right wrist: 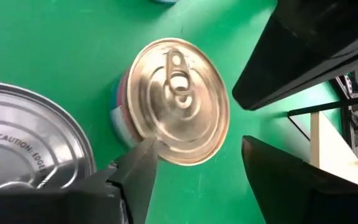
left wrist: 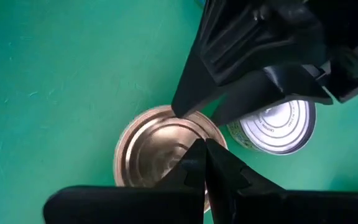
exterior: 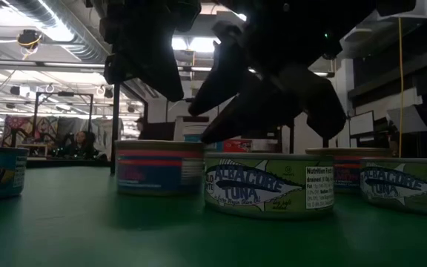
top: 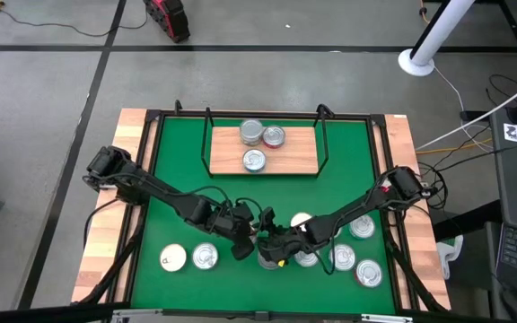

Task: Stack canned seafood by type on shelf
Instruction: Put the blue pink tuna can on the shelf

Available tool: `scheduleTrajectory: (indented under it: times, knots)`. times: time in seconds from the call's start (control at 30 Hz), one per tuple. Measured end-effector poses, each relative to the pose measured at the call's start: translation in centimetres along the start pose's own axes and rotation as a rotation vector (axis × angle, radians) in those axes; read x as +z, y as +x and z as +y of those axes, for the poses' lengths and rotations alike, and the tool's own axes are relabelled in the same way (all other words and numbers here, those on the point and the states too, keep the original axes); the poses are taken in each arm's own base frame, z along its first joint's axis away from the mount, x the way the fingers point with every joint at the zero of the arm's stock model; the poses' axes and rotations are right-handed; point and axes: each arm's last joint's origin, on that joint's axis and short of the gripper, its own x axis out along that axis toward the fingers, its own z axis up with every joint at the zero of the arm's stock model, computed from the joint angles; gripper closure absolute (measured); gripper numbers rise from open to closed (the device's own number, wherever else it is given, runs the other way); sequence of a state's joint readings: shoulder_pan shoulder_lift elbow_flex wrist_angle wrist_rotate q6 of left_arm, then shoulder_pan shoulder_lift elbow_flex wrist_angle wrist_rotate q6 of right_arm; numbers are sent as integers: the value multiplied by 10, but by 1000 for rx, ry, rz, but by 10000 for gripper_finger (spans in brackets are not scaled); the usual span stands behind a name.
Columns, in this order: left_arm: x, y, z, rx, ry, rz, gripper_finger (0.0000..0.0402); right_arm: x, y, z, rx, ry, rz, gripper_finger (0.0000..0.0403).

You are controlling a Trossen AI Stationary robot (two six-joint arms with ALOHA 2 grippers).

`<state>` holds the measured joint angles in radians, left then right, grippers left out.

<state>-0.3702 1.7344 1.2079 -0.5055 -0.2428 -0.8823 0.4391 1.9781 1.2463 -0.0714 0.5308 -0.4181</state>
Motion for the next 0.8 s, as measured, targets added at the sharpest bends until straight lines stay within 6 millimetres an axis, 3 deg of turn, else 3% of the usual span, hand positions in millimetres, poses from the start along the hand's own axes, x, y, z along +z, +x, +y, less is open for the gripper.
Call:
scheduleTrajectory:
  times: [0.23, 0.5, 0.8]
  knots:
    - [1, 0, 1, 2, 2, 1, 401, 0, 0, 0, 0, -6, 4, 171]
    - [-5, -2, -8, -103, 169, 60, 398, 0, 0, 0, 2, -7, 3, 171]
    - [-22, -5, -21, -142, 440, 69, 307, 0, 0, 0, 9, -7, 0, 171]
